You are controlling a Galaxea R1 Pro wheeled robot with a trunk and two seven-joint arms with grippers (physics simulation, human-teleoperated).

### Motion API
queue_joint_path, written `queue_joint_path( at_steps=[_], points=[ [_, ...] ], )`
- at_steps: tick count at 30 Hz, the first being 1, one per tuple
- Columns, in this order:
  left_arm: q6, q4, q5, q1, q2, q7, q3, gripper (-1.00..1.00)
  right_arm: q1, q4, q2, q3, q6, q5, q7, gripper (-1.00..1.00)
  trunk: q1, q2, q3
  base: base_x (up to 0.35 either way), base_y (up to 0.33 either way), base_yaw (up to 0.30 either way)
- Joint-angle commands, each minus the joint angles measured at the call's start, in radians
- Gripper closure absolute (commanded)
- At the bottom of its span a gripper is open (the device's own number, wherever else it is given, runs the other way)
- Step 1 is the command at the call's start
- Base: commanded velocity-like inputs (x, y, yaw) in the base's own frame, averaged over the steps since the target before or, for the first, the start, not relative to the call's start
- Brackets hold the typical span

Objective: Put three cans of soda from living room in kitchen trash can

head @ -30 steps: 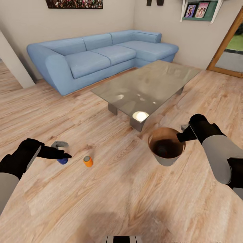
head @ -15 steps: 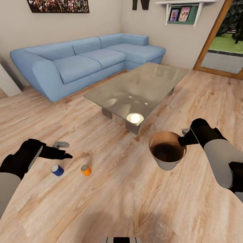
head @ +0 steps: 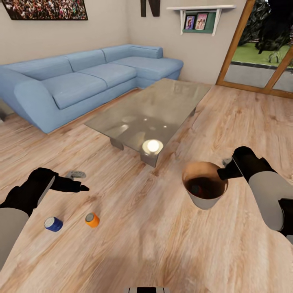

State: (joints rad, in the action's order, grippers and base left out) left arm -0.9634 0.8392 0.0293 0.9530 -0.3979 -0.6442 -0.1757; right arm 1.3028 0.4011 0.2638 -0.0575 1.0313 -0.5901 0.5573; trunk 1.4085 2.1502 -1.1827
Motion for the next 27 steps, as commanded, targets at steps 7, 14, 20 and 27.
queue_joint_path(
  at_steps=[7,14,20,27],
  points=[
    [0.003,-0.013,0.001,-0.001,0.020,0.048,-0.001,-1.00,-0.058,0.001,0.002,-0.004,-0.001,0.011,0.004,1.00,0.000,0.000,0.008,0.148,0.000,-0.201],
    [0.030,-0.051,0.000,-0.009,0.033,0.087,-0.001,-1.00,-0.086,0.001,0.002,-0.021,-0.008,0.013,0.004,1.00,0.000,0.000,0.015,0.137,0.000,-0.206],
    [0.037,-0.053,-0.002,-0.011,0.053,0.132,-0.001,-1.00,-0.094,0.003,0.001,-0.080,-0.043,0.012,0.003,1.00,0.000,0.000,0.018,0.032,0.014,-0.113],
    [0.037,-0.054,0.000,-0.011,0.058,0.139,-0.001,-1.00,-0.095,0.006,0.001,-0.088,-0.046,0.012,0.003,1.00,0.000,0.000,0.015,-0.013,0.218,-0.089]
  ],
)
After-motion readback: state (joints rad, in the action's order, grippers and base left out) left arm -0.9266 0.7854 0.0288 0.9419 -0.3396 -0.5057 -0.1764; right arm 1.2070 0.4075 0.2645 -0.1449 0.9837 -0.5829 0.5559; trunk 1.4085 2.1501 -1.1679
